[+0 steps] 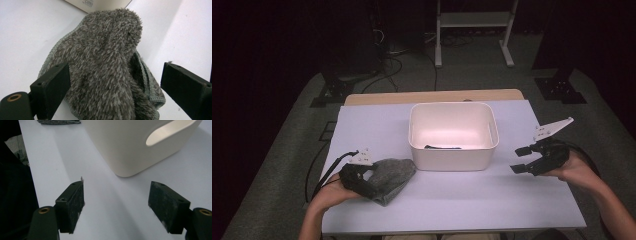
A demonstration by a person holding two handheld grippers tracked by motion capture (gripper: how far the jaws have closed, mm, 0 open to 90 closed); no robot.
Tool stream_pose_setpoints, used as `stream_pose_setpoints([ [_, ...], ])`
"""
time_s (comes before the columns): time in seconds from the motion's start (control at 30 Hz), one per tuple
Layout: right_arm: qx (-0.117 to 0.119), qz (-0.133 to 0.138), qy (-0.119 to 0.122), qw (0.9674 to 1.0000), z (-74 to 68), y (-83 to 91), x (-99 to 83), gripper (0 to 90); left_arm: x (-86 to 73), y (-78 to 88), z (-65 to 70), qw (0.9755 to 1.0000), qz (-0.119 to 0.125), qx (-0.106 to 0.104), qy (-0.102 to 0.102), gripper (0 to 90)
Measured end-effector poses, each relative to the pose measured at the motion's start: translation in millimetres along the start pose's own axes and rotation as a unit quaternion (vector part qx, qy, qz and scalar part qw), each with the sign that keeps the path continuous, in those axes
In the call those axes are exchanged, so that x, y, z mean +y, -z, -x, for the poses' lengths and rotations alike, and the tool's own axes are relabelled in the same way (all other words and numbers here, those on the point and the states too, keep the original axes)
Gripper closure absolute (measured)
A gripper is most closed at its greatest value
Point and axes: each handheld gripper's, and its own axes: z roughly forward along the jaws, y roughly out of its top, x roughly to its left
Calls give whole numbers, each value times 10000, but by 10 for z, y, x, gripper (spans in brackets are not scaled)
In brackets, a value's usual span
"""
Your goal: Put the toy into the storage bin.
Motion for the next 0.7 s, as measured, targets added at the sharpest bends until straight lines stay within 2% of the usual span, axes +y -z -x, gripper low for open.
stream_pose_setpoints([
  [0.23,-18,17,-158,9999,28,-75,-144,264,8,7,4,10000,-2,34,-41,84],
  [0.7,-21,129,-322,9994,46,-214,-348,260,32,14,20,9998,70,140,-82,84],
])
